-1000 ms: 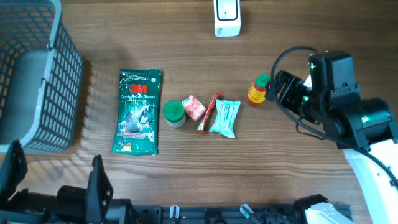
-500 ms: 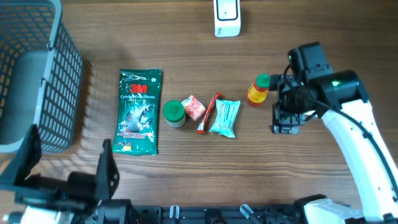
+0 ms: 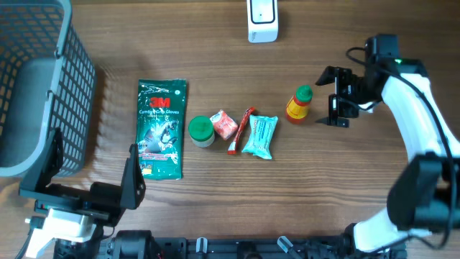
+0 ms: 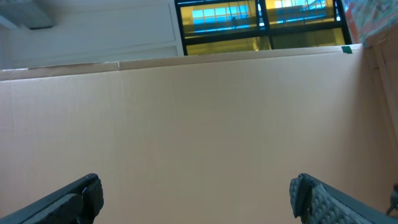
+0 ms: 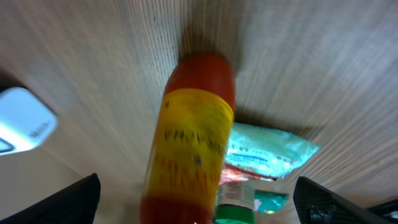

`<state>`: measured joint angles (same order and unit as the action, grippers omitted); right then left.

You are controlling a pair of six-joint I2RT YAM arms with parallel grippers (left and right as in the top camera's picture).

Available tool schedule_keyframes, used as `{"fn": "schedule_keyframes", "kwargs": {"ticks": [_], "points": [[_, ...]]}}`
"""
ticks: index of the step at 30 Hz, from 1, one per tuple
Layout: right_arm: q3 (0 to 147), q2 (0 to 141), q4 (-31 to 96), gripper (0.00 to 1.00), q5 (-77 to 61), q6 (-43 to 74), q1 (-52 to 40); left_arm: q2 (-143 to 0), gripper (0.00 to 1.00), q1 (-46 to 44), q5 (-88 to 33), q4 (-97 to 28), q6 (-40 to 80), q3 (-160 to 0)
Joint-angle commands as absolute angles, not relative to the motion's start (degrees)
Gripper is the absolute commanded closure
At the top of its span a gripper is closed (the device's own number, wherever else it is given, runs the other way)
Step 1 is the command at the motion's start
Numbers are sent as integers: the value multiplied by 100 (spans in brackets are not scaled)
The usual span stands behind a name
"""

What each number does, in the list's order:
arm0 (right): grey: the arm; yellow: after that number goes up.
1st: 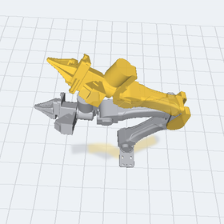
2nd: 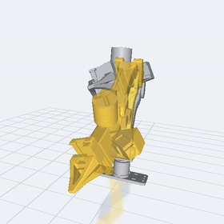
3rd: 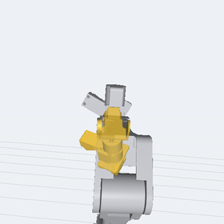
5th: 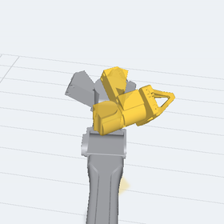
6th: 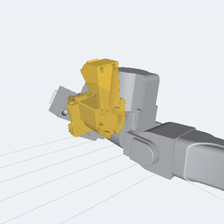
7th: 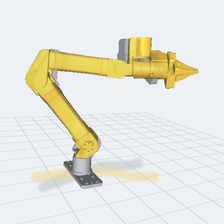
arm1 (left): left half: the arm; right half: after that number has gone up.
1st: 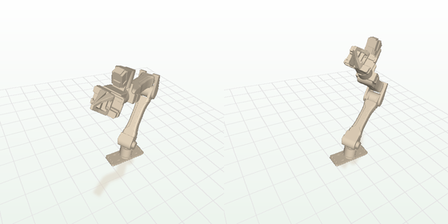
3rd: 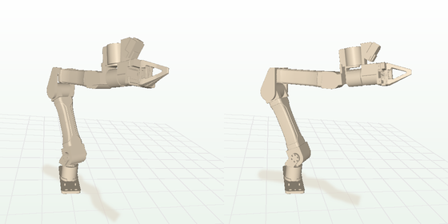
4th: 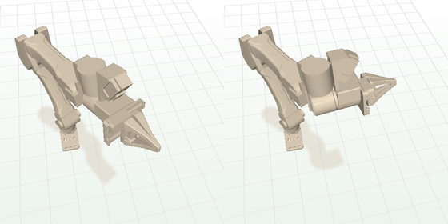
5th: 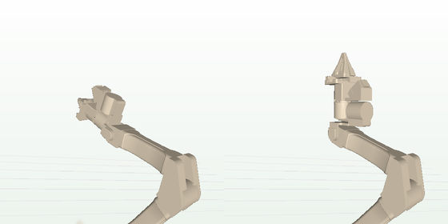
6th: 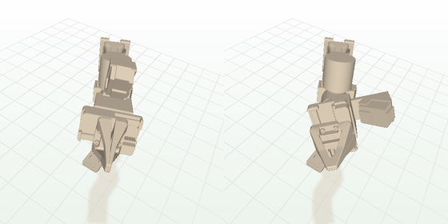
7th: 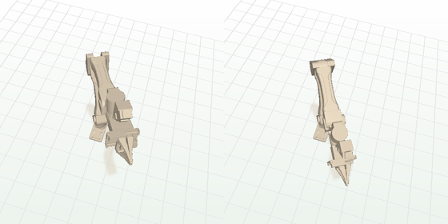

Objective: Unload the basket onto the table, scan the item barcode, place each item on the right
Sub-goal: 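Lower the right gripper and grasp the sriracha bottle body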

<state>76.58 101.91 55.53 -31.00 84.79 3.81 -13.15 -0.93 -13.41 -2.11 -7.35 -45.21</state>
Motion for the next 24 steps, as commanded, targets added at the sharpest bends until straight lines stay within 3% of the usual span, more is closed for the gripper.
{"fn": "schedule_keyframes", "kwargs": {"ticks": [1, 24], "points": [[7638, 10881, 5347, 0, -3981, 7636, 454, -1269, 0, -47, -1389, -191, -685, -4488], [7638, 11651, 4613, 0, -4158, 7172, 180, -1269, 0, -47, -1391, -235, -685, -4488]]}}
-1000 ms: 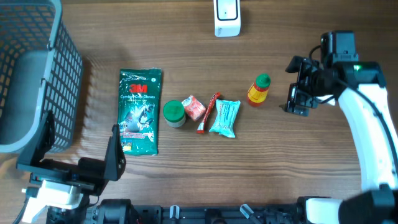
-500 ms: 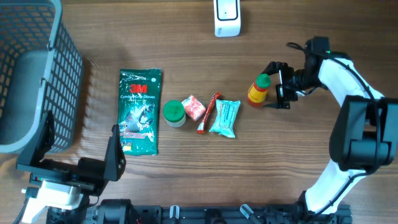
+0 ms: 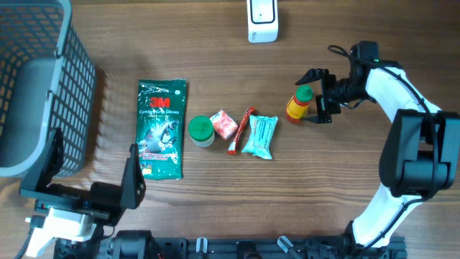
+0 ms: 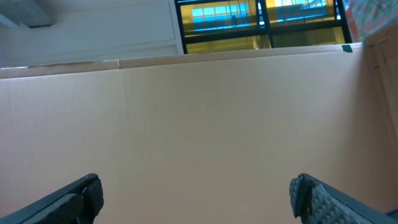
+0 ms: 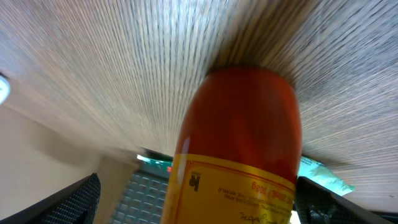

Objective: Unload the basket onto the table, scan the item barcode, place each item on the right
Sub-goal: 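Lower the right gripper and grasp the sriracha bottle body, then tip the bottle onto its side and rotate it toward the scanner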

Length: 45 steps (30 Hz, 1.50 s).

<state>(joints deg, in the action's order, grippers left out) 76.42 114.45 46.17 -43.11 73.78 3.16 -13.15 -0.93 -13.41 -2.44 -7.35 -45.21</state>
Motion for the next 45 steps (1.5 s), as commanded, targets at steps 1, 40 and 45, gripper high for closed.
{"fn": "schedule_keyframes", "kwargs": {"ticks": [1, 40, 45], "points": [[7638, 11695, 4613, 0, -4160, 7153, 154, -1269, 0, -47, -1391, -233, -685, -4488], [7638, 12156, 4051, 28, -5374, 6001, 95, -1269, 0, -47, -1391, -235, -720, -4488], [7638, 12164, 3986, 51, -5363, 5948, -25, -1269, 0, -47, -1391, -231, -720, -4488]]}}
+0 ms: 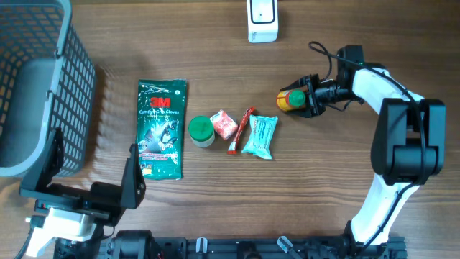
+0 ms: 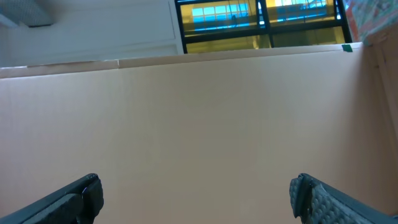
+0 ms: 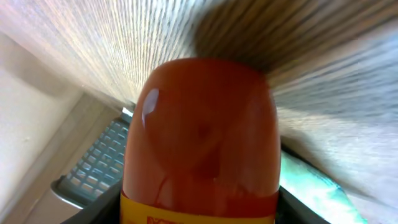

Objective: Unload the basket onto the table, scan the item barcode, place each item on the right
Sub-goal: 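Tip the bottle onto its side and rotate it toward the scanner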

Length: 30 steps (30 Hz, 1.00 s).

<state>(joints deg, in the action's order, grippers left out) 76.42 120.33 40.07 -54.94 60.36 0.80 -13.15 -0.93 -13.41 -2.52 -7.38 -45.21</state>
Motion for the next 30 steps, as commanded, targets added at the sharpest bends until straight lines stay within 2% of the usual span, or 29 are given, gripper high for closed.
{"fn": "schedule_keyframes", "kwargs": {"ticks": [1, 2, 5, 7, 10, 15, 20, 25, 30], "points": [[7638, 12164, 3981, 53, -5367, 5822, -34, -1269, 0, -47, -1391, -231, -720, -4488], [7638, 12164, 3970, 59, -5367, 5531, -36, -1269, 0, -47, -1391, -231, -722, -4488], [7653, 12160, 3951, 67, -5546, 4506, 21, -1269, 0, -47, -1391, -231, -722, -4488], [7662, 12160, 3706, 66, -6165, 3120, 123, -1269, 0, -47, -1389, -233, -722, -4488], [7662, 12160, 3647, 67, -7384, 1653, 279, -1269, 0, -47, -1389, -239, -722, -4488], [7660, 12149, 3684, 68, -8796, 329, 322, -1269, 0, -47, -1389, -322, -722, -4488], [7660, 11902, 4228, 67, -8790, -709, 283, -1269, 0, -47, -1389, -329, -722, -4488], [7660, 11336, 5481, 69, -7706, -1826, 281, -1269, 0, -47, -1389, -384, -722, -4488], [7660, 10584, 6796, 72, -7585, -3535, 126, -1269, 0, -47, -1391, -482, -720, -4466]]}}
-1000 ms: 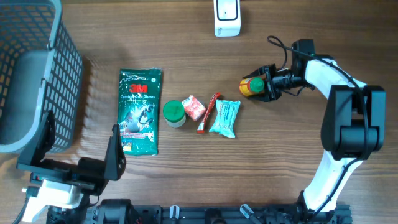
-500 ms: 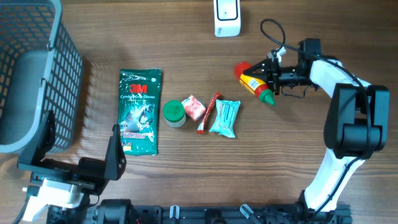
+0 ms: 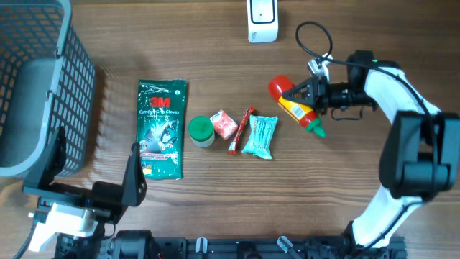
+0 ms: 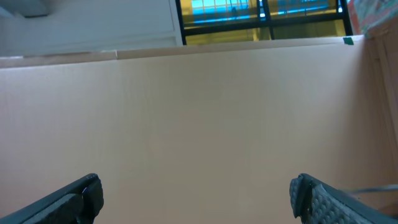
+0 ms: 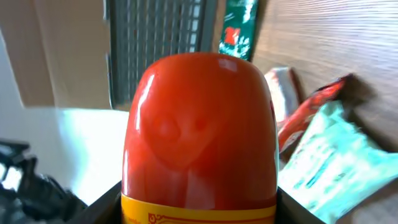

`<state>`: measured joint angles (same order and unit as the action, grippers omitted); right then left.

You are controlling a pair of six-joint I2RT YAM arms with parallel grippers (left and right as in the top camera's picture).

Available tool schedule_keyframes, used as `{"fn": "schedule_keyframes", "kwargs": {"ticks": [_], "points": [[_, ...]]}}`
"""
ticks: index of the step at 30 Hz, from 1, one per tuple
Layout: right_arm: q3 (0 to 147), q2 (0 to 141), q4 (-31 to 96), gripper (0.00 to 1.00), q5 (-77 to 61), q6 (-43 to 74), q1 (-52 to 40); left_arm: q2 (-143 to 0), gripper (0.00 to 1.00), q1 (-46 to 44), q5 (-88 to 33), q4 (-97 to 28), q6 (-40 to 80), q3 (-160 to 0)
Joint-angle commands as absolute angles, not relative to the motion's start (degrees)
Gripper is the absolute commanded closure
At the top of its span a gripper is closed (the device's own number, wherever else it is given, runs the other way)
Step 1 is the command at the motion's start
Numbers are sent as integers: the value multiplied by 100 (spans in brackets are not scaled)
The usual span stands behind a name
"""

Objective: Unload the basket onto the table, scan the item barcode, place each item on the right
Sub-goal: 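Tip the bottle onto its side and rotate it toward the scanner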

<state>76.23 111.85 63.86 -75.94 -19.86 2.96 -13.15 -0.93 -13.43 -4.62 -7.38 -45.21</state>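
A red sauce bottle (image 3: pixel 291 102) with a yellow label and green cap (image 3: pixel 318 132) is held off the table, tipped on its side, red base toward the upper left. My right gripper (image 3: pixel 302 99) is shut on its body. In the right wrist view the bottle's red base (image 5: pixel 200 130) fills the middle, with a finger (image 5: pixel 102 205) pressed to each side. The white scanner (image 3: pixel 263 18) stands at the far edge. My left gripper (image 4: pixel 198 202) is open, facing a cardboard wall, and sits at the near left (image 3: pixel 93 196) of the table.
A green 3M gloves packet (image 3: pixel 162 128), a green-lidded jar (image 3: pixel 202 131), a small red packet (image 3: pixel 225 124), a red stick (image 3: pixel 242 131) and a teal packet (image 3: pixel 260 135) lie in a row. A grey wire basket (image 3: pixel 68 86) stands at the left.
The bottle stood upright on the table with my right gripper round it. Now it is lifted and tipped over, base up-left and cap down-right. The left arm barely shifted.
My right gripper was open to the right of the upright bottle. Then it was closer, the bottle between its fingers. Then it was shut round the bottle, slightly further left. Now it holds the bottle tipped above the table.
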Motion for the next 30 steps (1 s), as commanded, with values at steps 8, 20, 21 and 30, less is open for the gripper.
{"fn": "schedule_keyframes", "kwargs": {"ticks": [8, 20, 21, 30], "points": [[7660, 9548, 7155, 71, -7590, -3562, -504, -1269, 0, -47, -1391, -364, -718, -4285], [7649, 9472, 7122, 71, -8042, -1481, -954, -1269, 0, -47, -1393, -368, -698, -4285], [7649, 9472, 7122, 71, -8038, -1479, -958, -1269, 0, -47, -1391, -373, -701, -4285], [7649, 9472, 7118, 71, -7459, -1476, -958, -1391, 0, -51, -1306, -642, -703, -4235]]}}
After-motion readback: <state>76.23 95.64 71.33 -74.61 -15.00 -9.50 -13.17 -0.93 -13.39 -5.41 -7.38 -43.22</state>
